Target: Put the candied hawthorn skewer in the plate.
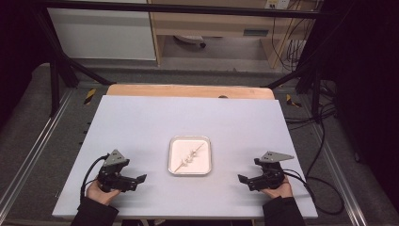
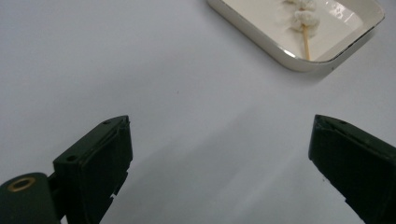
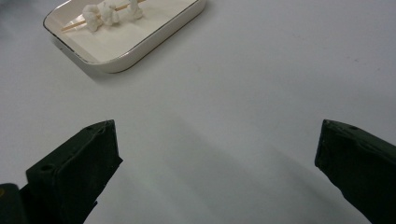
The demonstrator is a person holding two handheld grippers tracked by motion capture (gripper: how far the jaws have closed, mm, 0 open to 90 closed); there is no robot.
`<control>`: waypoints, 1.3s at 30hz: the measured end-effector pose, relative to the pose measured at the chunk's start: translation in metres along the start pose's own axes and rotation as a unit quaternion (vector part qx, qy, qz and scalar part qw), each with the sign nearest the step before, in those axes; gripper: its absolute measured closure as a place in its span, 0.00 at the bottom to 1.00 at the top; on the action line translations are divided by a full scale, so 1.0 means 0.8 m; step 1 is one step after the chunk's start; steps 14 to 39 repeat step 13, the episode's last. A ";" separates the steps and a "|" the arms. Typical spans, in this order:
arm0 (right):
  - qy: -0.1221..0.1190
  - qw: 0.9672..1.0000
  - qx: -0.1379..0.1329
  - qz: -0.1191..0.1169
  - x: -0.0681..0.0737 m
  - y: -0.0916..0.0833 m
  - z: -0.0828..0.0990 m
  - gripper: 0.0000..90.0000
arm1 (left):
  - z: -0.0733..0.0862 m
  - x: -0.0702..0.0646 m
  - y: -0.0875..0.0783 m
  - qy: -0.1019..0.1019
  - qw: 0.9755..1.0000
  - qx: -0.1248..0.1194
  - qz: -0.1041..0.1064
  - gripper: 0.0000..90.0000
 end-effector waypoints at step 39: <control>0.004 1.000 0.005 -0.007 0.000 0.002 0.004 0.00 | 0.014 0.006 0.004 0.000 1.000 0.004 -0.004 0.07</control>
Point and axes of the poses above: each handheld gripper's, and its own axes: y roughly forward along the jaws, z roughly out of its underside, x roughly to its left, the point moved 3 cm from there along y, roughly forward along the jaws, and after that the axes turned 12 degrees about -z, right-handed, at the moved point
